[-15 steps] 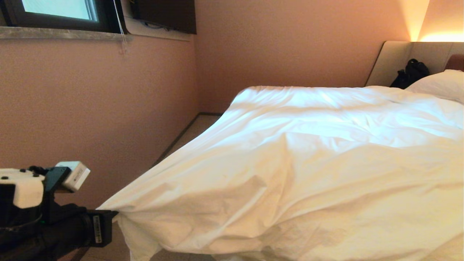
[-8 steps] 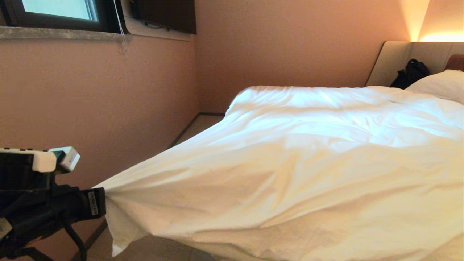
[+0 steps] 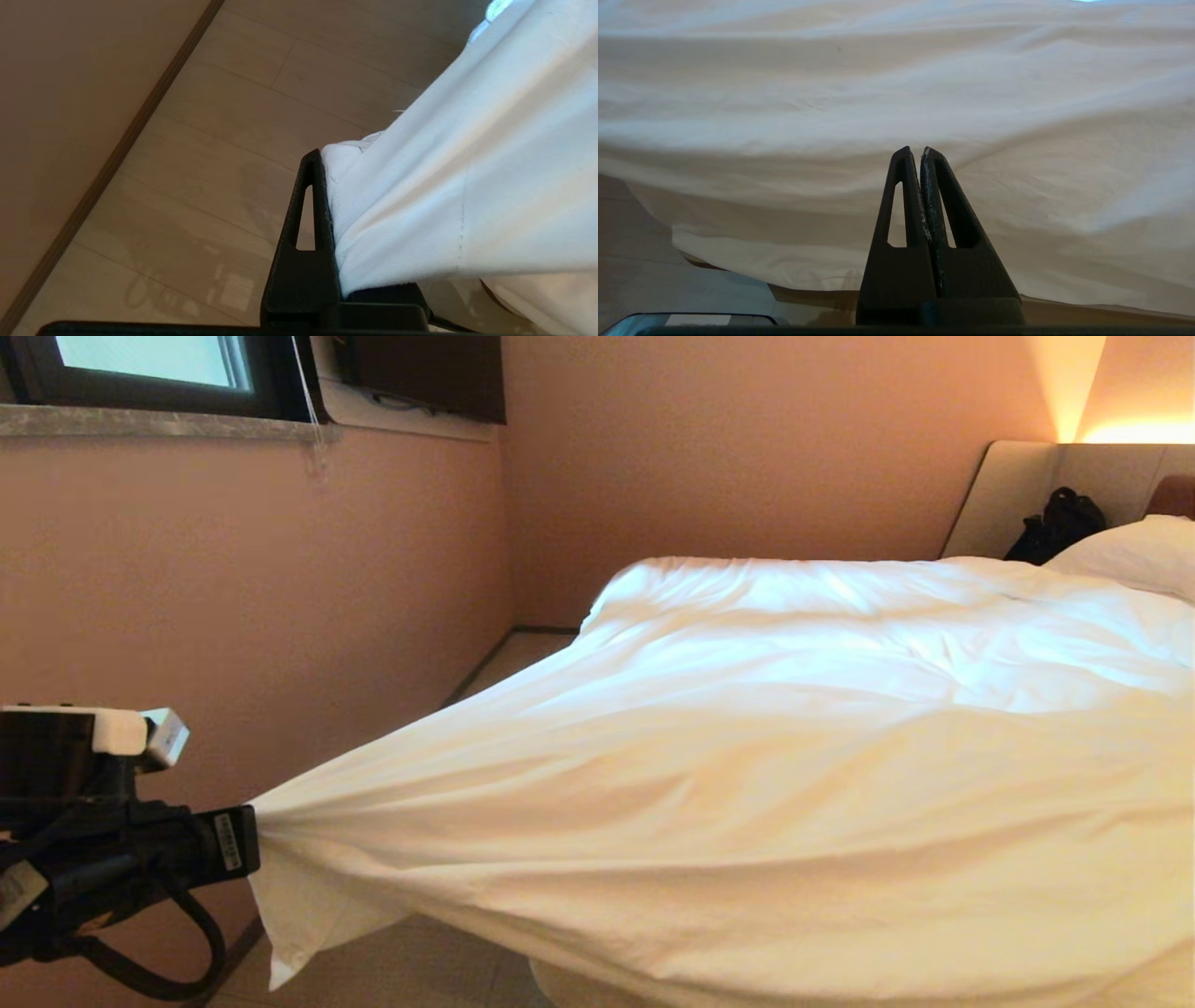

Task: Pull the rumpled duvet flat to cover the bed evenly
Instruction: Flatten the corners of the folded blanket

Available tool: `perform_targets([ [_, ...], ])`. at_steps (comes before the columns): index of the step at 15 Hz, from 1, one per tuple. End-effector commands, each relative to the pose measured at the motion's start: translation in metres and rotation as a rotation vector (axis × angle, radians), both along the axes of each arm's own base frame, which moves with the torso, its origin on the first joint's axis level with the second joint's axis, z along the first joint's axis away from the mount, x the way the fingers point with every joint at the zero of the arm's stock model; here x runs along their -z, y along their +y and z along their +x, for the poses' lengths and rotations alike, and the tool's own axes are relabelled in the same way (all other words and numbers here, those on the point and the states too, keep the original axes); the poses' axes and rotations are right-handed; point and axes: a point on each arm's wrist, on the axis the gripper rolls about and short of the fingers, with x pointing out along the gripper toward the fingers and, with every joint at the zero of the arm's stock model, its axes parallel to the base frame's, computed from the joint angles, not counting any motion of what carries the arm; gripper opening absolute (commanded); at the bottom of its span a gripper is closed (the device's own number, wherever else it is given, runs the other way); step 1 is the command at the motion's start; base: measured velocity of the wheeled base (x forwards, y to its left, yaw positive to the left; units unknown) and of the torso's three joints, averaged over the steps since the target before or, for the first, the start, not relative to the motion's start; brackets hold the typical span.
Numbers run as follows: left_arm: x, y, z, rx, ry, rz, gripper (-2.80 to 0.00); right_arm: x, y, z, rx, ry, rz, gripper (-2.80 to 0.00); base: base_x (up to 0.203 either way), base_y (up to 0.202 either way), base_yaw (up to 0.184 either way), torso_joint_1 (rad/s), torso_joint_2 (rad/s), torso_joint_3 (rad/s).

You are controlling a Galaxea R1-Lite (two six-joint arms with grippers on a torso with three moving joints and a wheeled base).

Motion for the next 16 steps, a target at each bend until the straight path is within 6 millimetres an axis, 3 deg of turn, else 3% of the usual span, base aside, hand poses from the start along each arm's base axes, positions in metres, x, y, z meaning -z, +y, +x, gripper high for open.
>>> perform_targets([
  [1, 0.0027, 0.0020, 0.0018, -0.014, 0.011, -0.002, -2.80, 0.0000, 0.0000, 0.0001, -0.001, 0.002, -0.002, -2.80, 0.000, 0.000, 0.000, 0.000, 0.00, 0.000],
  [14, 0.0036, 0.0047, -0.0007, -0.027, 0.014, -0.011, -2.80, 0.0000, 0.0000, 0.0001, -0.001, 0.002, -0.001, -2.80, 0.000, 0.000, 0.000, 0.000, 0.00, 0.000],
  [15, 0.0033, 0.0046, -0.0010, -0.026, 0.013, -0.011, 0.00, 0.0000, 0.0000, 0.0001, -0.001, 0.002, 0.000, -2.80, 0.000, 0.000, 0.000, 0.000, 0.00, 0.000],
  [16, 0.0020, 0.0041, -0.0029, -0.020, 0.007, -0.014, 0.00, 0.0000, 0.0000, 0.0001, -0.001, 0.002, -0.002, -2.80, 0.000, 0.000, 0.000, 0.000, 0.00, 0.000],
])
